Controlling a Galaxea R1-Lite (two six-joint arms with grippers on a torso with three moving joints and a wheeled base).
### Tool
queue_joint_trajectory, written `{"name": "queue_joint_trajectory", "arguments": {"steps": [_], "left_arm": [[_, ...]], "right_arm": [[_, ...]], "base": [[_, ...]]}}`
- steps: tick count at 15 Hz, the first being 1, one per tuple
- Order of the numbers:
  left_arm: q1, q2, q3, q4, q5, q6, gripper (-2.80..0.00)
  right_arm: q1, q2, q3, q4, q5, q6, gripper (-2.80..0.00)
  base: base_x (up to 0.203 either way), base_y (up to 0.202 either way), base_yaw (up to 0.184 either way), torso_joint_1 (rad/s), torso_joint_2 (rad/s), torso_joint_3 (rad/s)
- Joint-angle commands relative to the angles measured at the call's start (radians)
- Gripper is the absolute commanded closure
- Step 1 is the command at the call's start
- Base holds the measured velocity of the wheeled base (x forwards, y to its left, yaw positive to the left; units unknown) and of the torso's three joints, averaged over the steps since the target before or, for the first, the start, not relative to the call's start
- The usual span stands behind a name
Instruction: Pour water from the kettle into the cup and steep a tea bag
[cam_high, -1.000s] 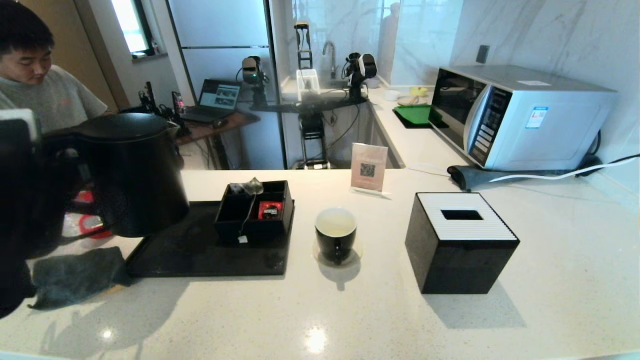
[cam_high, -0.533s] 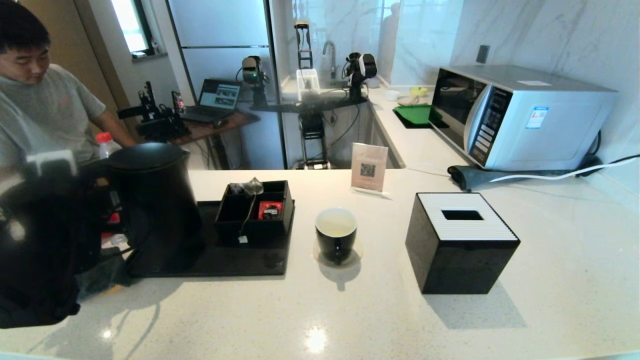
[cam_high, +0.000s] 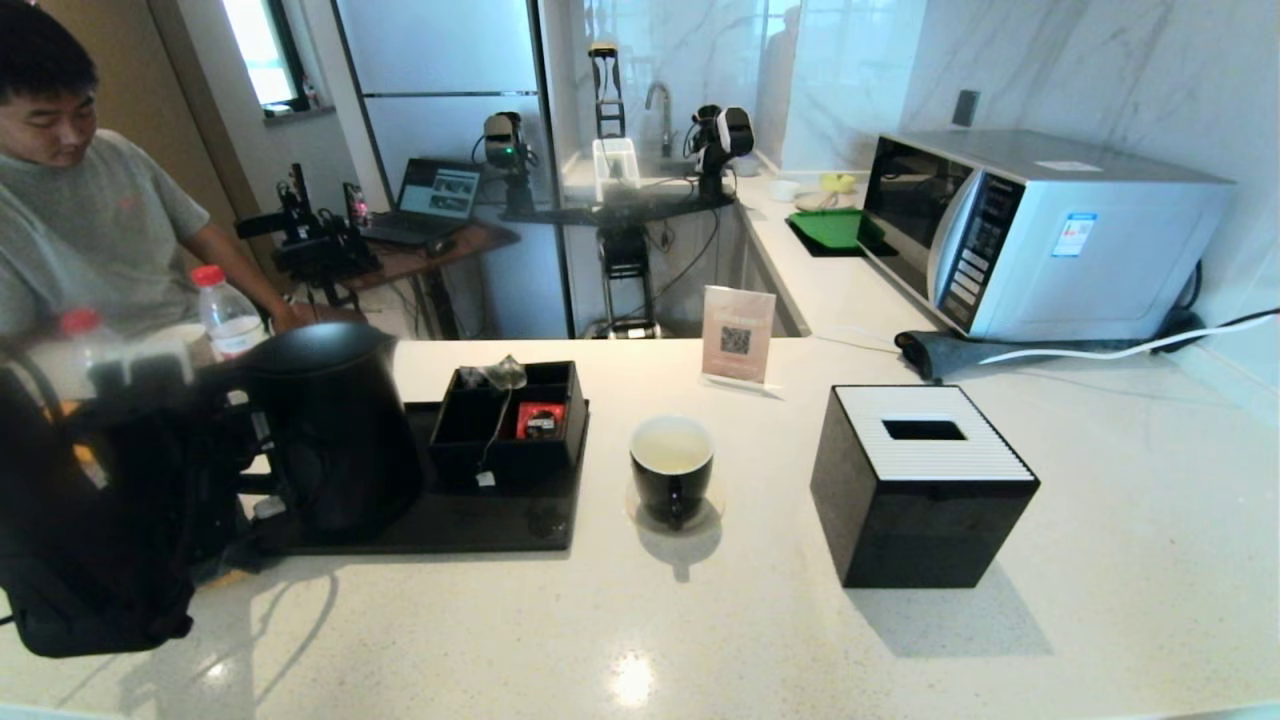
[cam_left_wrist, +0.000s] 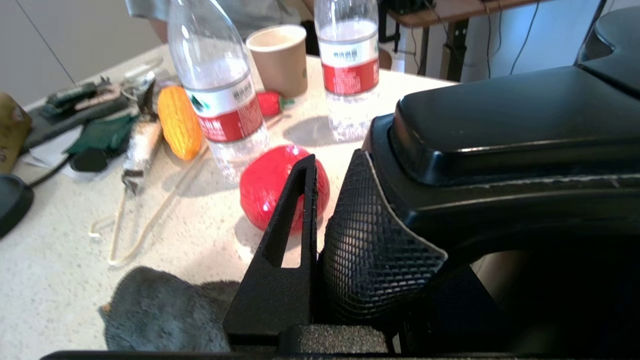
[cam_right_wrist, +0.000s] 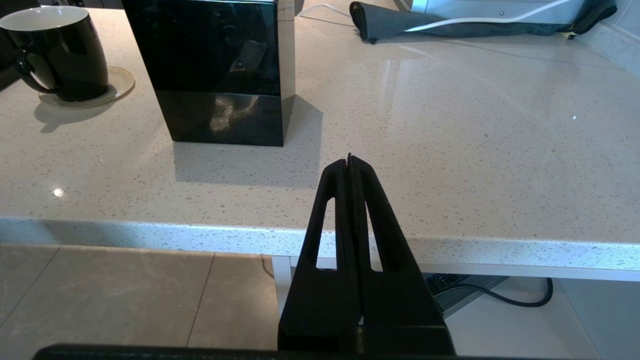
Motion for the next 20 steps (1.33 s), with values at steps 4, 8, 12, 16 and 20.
{"name": "queue_joint_trajectory", "arguments": {"steps": [4,8,12,16,20], "left_arm": [[0.018,0.062,-0.055,-0.046,0.004,-0.001,0.0],[0.013,0.084,-0.081,-0.046,0.001,-0.008,0.0],[-0.008,0.115,-0.1,-0.046,-0.001,-0.015,0.0],[-0.022,0.132,-0.119,-0.046,-0.015,-0.019,0.0],[-0.02,0.161,-0.144,-0.046,-0.026,-0.02,0.0]], "right_arm": [[0.0,0.001,0.0,0.0,0.0,-0.001,0.0],[0.0,0.001,0.0,0.0,0.001,-0.001,0.0],[0.0,0.001,0.0,0.0,0.001,-0.001,0.0],[0.0,0.001,0.0,0.0,0.0,-0.001,0.0],[0.0,0.001,-0.002,0.0,0.001,-0.001,0.0]], "base": [[0.0,0.0,0.0,0.0,0.0,0.0],[0.0,0.0,0.0,0.0,0.0,0.0],[0.0,0.0,0.0,0.0,0.0,0.0],[0.0,0.0,0.0,0.0,0.0,0.0],[0.0,0.0,0.0,0.0,0.0,0.0]]}}
